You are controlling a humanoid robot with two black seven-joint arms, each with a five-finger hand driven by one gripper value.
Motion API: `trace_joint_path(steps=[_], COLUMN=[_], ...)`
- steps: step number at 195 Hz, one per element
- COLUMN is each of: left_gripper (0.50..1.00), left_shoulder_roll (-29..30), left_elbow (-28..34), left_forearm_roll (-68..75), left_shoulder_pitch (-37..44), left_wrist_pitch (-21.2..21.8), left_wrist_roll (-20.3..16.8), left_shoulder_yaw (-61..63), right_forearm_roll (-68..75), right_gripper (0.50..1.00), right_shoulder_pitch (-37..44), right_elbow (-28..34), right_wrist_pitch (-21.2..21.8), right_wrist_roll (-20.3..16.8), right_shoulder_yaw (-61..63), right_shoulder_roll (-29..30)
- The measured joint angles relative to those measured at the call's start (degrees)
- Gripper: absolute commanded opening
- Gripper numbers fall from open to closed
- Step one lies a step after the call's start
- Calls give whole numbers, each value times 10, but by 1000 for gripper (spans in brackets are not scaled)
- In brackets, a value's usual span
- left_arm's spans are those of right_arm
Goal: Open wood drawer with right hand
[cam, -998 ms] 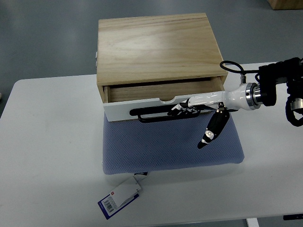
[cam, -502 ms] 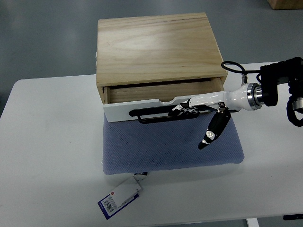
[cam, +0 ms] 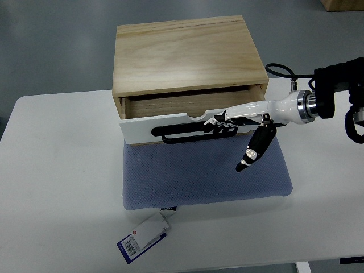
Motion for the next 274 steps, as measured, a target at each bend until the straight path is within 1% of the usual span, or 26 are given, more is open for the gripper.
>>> trace_joint_path(steps=[46,69,90,105,137,151,183,214,232,251,274], left_gripper=[1000,1000,1000,1000,1000,1000,1000,1000,1000,1000,1000], left_shoulder_roll=[0,0,0,0,0,0,0,0,0,0,0], left_elbow=[0,0,0,0,0,0,0,0,0,0,0], left_forearm_roll=[0,0,0,0,0,0,0,0,0,0,0], left_shoulder_pitch=[0,0,0,0,0,0,0,0,0,0,0], left_wrist_pitch=[0,0,0,0,0,0,0,0,0,0,0], left_wrist_roll=[0,0,0,0,0,0,0,0,0,0,0], left_shoulder_yaw=[0,0,0,0,0,0,0,0,0,0,0], right_forearm_roll=[49,83,117,135,155,176,257,318,350,389,442], right_gripper=[950,950,950,950,950,950,950,950,950,950,950], right_shoulder_pitch=[43,67,86,98,106,105,104,104,103,97,86], right_elbow=[-8,-16,-29,-51,-143,-206,-381,-515,-574,-638,-698], right_wrist_pitch=[0,0,0,0,0,0,0,0,0,0,0], right_wrist_roll=[0,-1,-1,-1,5,7,7,12,29,70,113], right_shoulder_yaw=[11,13,17,21,61,84,104,110,115,116,116], right_shoulder_roll=[-13,-29,-43,-49,-39,-28,1,46,68,91,125])
